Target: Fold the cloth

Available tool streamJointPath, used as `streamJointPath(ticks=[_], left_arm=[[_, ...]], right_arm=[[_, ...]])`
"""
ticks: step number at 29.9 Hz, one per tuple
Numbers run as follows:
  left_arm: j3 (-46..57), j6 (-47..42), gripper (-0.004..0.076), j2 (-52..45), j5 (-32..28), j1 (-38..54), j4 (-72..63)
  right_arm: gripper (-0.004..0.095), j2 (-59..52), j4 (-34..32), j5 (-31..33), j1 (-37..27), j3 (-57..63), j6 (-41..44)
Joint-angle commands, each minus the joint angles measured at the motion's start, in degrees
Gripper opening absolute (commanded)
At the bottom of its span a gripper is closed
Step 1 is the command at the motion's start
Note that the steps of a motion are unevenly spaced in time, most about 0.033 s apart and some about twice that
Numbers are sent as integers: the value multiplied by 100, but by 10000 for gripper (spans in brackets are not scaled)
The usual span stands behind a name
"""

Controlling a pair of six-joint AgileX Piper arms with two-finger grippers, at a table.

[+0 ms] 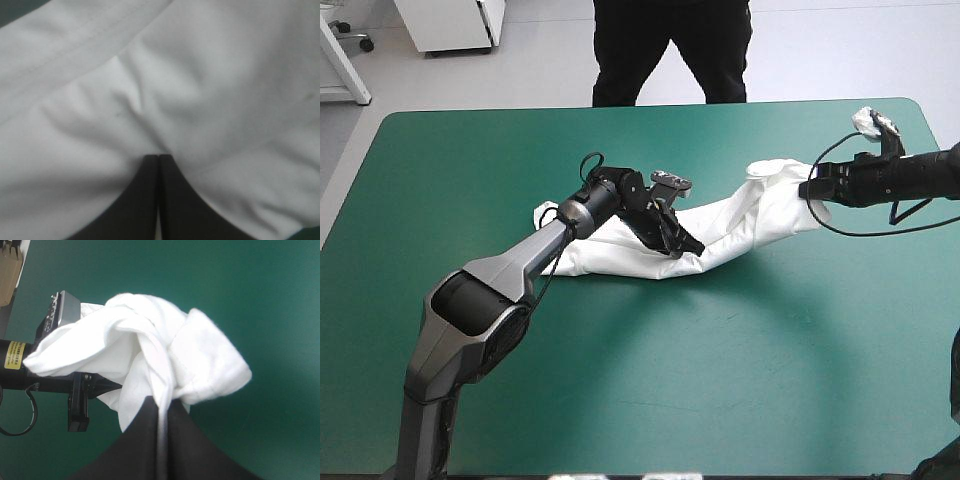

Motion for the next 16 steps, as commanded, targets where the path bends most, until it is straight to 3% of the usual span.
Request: streamJointPath(ticks=[1,11,16], left_arm=[[-160,26,-9,-377,-125,-23,-160],[-1051,-642,-9,-1146,739,-11,1693],[-1362,-765,-9,-1973,1430,-11,2214]], right_arm=[[-17,-289,417,145,-21,-202,-28],[-17,-289,716,145,4,-214,-28],[-17,-311,863,145,403,-364,-13]])
